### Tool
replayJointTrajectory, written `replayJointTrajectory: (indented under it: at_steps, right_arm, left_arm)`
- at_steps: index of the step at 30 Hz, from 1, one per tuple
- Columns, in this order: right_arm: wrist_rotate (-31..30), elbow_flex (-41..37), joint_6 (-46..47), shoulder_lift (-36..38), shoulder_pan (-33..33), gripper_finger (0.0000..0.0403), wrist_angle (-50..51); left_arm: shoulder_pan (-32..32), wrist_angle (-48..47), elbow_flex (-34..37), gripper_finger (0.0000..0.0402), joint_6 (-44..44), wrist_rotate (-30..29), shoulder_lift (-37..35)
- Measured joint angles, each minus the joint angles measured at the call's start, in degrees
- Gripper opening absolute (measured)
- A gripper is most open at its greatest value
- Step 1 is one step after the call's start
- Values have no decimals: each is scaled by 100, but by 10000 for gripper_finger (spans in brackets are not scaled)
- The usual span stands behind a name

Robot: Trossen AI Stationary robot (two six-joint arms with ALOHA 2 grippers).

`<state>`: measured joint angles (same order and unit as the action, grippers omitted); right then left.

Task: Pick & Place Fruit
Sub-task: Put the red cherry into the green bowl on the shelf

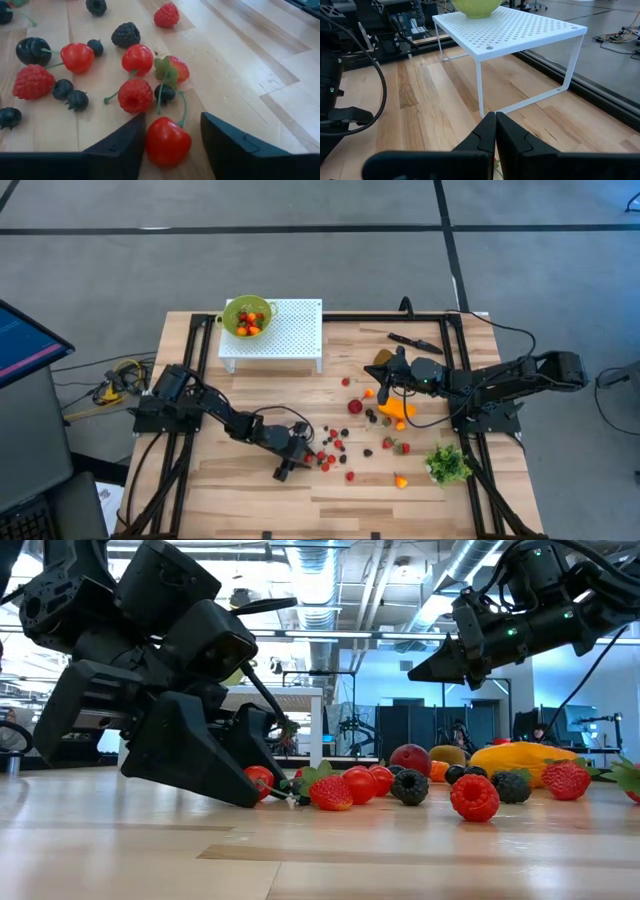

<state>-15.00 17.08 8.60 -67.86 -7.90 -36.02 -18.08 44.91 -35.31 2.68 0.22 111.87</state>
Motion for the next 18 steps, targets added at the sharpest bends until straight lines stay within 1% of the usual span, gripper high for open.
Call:
replayJointTrajectory:
  at_steps: [4,7,10,13,16,18]
  right_arm:
    - [0,0,0,0,-2,6,0]
    - [0,-2,0,-1,-2,6,1]
    - [0,0,0,1,-2,6,-1]
    - [0,0,0,1,-1,6,1]
    - [0,0,0,0,-1,6,0]
    - [0,-2,0,1,0,6,-1]
  left_arm:
    - [4,-2,2,128,-14,-41,0]
    - [6,-7,4,111,-14,-47,0]
    - [6,-9,7,113,-49,-50,0]
    - [6,-74,11,131,-246,31,-76]
    - [6,-166,37,136,-300,275,-398]
    - [15,-106,40,128,-281,319,-816]
